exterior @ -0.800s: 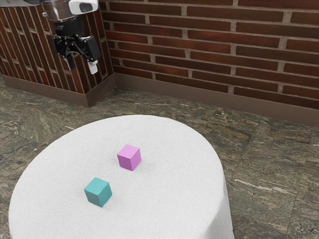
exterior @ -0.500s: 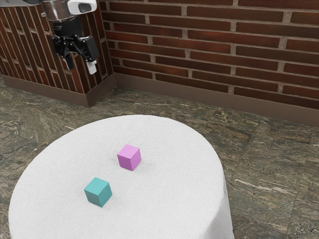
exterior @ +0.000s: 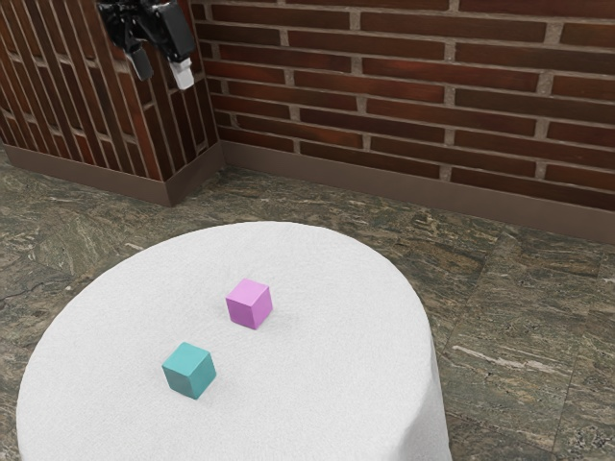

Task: Pick up the blue block with one arm, and put the blue block on the pink block with one arm

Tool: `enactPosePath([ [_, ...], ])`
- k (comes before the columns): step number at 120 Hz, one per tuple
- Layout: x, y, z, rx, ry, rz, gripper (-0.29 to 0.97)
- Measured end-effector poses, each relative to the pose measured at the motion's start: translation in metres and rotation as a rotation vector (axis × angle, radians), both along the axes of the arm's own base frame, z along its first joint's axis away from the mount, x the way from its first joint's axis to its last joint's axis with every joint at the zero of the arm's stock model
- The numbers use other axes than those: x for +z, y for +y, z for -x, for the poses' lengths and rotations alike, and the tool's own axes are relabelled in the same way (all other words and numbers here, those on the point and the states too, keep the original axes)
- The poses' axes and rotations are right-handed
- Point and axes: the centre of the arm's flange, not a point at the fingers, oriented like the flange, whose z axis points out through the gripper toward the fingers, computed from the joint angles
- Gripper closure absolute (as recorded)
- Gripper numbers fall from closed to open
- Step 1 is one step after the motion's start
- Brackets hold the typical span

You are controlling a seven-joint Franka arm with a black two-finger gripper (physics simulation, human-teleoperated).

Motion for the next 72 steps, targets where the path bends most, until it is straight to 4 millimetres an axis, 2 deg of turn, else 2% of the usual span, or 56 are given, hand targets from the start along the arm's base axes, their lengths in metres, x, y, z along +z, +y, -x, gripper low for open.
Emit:
enactPosePath([
  [15,-0.01,-0.03,-0.001,-0.06,0.026,-0.005,0.0],
  [26,-0.031,-0.051,-0.011,-0.099,0.061,-0.014,0.0],
  [38,-0.056,-0.057,-0.019,-0.103,0.095,-0.041,0.0],
  [46,-0.077,-0.045,-0.018,-0.077,0.122,-0.07,0.0],
  [52,-0.099,-0.029,0.0,-0.043,0.142,-0.097,0.0],
  [56,-0.115,-0.007,0.013,0.002,0.152,-0.11,0.0],
  [63,-0.153,0.027,0.037,0.074,0.173,-0.13,0.0],
  [72,-0.204,0.048,0.056,0.118,0.192,-0.144,0.0],
])
